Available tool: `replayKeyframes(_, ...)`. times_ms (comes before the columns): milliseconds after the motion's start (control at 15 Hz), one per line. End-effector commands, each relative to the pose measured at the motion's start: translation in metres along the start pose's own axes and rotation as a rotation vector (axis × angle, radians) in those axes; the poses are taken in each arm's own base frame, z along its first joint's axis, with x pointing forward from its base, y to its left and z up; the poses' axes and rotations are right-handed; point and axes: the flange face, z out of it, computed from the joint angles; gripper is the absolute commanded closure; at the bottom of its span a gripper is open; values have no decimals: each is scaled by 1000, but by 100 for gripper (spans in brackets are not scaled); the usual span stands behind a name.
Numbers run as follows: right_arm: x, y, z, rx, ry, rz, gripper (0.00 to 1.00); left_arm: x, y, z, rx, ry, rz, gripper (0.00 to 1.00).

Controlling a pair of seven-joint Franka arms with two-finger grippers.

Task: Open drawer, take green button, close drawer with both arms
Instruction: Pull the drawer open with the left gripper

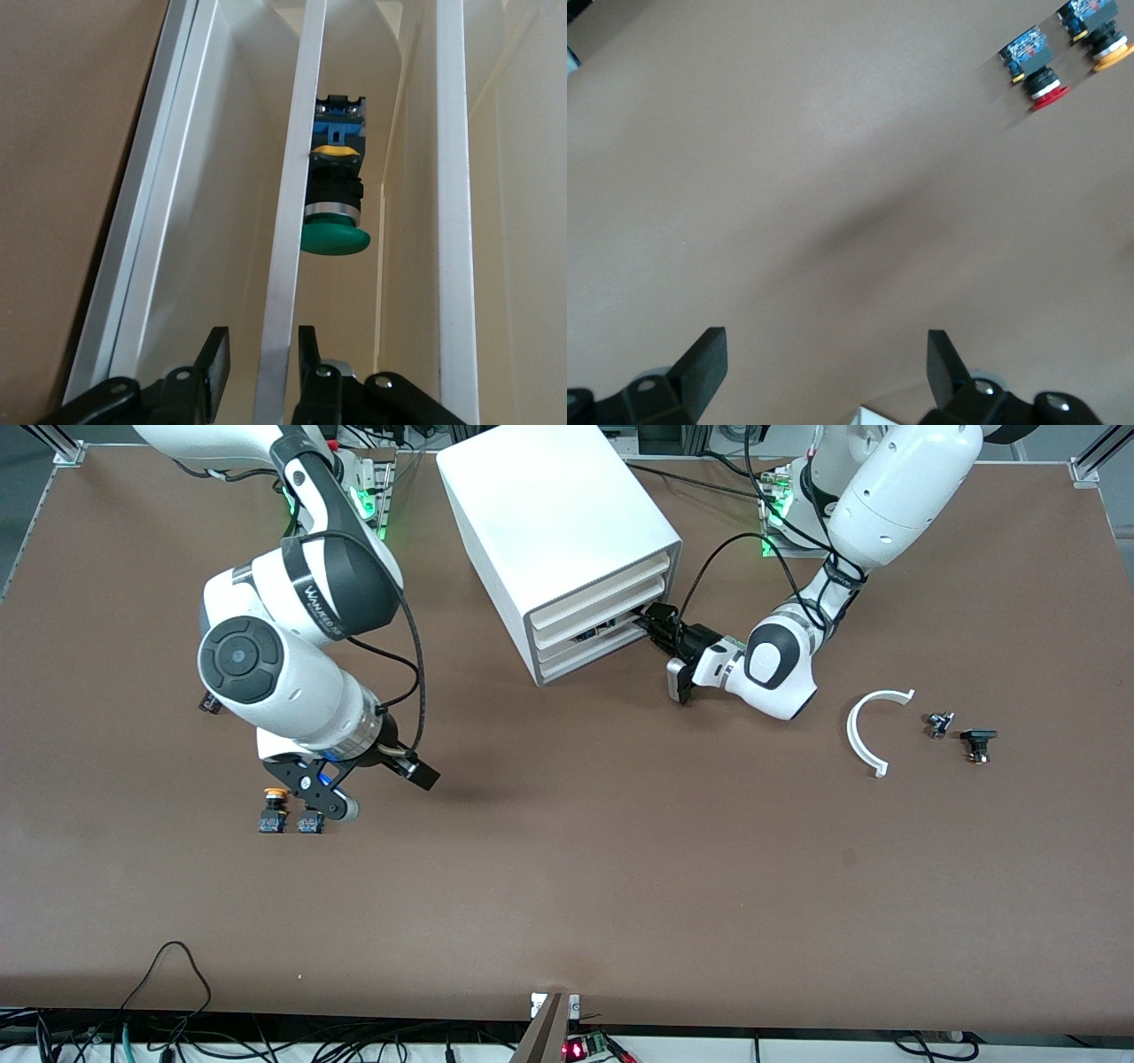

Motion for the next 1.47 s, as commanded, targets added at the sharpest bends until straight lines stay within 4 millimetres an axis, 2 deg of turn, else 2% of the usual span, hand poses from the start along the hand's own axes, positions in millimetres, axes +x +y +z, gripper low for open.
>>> replayKeyframes(0,-5,-12,-8,18,-7,42,0,2,2,3,-4,26,31,100)
replayKeyframes(333,-16,-25,-11,59,12,70,0,14,6,-16,13,48,42,100)
replayKeyframes(467,-22,-32,-8,75,18,80,0,21,8,-30,26,63,50,100)
replayKeyframes(733,-29,-41,-5,104,28,84,0,42,16,-87,113,55,53,100)
replayKeyframes(933,-42,-52,-1,132,35,107,0,56,25,-127,186,53,43,100)
replayKeyframes(1133,-56,-62,4,147,37,139,0,62,23,-147,215,58,52,100)
replayKeyframes(1267,-76,-74,14,156,32,171,0,64,19,-153,220,59,53,100)
replayKeyframes(1333,-86,-79,19,160,29,187,0,64,19,-153,220,59,51,62)
replayKeyframes(1400,-96,-85,20,171,27,215,0,64,20,-154,221,59,55,1)
